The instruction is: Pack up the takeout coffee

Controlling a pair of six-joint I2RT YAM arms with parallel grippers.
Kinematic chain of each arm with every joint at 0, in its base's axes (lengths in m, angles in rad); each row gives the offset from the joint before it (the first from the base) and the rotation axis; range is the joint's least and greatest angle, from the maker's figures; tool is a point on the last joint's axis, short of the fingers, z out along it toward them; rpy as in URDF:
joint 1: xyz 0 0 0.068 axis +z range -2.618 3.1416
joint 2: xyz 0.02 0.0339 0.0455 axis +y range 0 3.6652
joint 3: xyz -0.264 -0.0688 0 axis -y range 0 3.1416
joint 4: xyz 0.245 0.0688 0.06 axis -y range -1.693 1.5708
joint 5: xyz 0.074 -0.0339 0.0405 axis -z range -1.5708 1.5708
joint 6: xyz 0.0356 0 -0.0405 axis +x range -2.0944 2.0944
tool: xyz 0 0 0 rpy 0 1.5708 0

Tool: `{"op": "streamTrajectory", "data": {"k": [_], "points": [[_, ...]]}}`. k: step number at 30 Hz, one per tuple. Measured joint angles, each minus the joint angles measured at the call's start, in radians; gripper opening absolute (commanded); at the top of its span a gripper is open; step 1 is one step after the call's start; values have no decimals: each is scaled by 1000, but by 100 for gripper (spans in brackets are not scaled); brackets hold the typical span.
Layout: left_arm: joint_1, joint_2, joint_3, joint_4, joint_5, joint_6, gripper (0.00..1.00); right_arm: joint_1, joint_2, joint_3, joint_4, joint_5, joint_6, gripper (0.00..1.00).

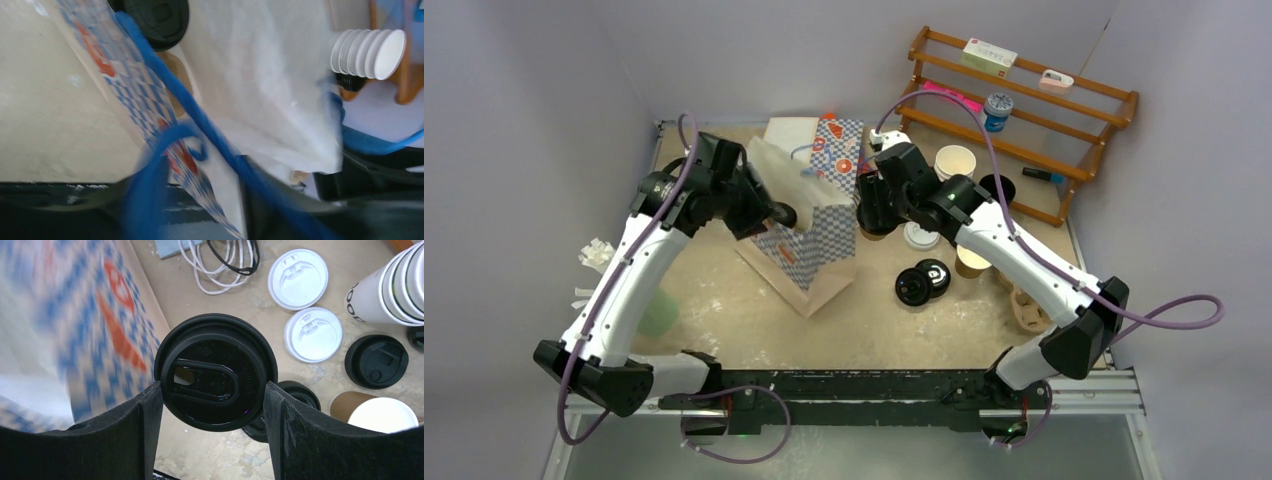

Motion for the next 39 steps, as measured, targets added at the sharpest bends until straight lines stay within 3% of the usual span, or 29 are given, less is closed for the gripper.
{"op": "streamTrajectory", "data": {"k": [3,7,14,18,26,30,39], "points": [[-57,-11,0,-3,14,-37,85,-19,11,9,-2,2,-2,34],[-68,8,53,-86,-13,-16,88,-39,14,11,-6,2,-2,34],[-66,22,427,-205,-169,275,83,-63,14,19,-14,2,-5,34],[-63,16,544,-204,-210,439,89,-71,14,19,-17,-1,-5,34],[81,135,509,-127,-130,757,98,-75,11,19,-32,-17,-5,34],[93,251,473,-81,-56,857,99,-75,-2,19,-41,-36,-6,34],[93,327,419,-42,22,952,90,-75,-6,26,-61,-58,-5,34]]}}
